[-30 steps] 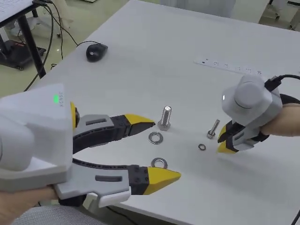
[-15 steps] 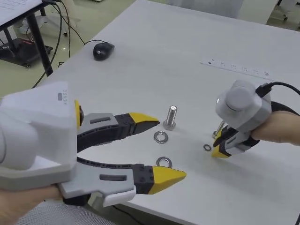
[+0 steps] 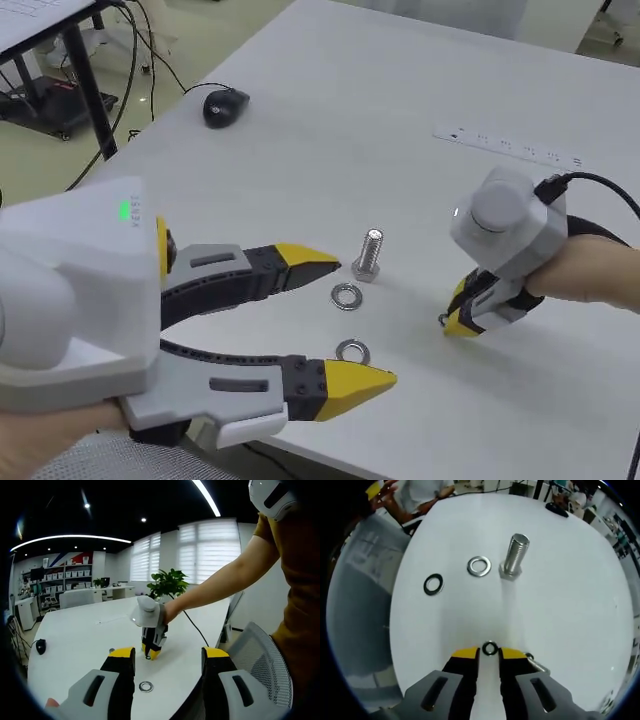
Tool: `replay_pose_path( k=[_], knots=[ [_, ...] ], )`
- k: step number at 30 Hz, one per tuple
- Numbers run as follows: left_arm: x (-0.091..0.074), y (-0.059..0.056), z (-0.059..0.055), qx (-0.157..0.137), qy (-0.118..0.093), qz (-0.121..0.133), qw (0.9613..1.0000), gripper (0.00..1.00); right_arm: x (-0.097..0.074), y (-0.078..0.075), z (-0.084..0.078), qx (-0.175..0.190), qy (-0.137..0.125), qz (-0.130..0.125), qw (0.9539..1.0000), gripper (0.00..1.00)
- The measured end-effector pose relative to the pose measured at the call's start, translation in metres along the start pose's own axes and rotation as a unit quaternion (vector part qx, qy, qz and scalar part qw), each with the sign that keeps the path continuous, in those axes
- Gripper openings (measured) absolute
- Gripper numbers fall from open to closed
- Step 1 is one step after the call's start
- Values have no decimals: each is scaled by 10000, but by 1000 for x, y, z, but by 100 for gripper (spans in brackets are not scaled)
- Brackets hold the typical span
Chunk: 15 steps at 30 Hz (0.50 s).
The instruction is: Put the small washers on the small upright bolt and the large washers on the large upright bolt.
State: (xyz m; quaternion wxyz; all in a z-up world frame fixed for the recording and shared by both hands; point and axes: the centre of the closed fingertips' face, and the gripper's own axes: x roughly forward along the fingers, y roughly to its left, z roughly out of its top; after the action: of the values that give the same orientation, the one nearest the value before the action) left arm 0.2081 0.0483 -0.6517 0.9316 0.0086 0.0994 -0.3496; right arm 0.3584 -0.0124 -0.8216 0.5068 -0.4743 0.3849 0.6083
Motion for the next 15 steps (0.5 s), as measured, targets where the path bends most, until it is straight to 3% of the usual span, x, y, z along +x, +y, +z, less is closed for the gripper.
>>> replay_pose_path(
  k=[15],
  knots=[
    [0,3,-2,12,37,25,10000,52,4,-5,-1,-332,118,-31,9994,13]
  ],
)
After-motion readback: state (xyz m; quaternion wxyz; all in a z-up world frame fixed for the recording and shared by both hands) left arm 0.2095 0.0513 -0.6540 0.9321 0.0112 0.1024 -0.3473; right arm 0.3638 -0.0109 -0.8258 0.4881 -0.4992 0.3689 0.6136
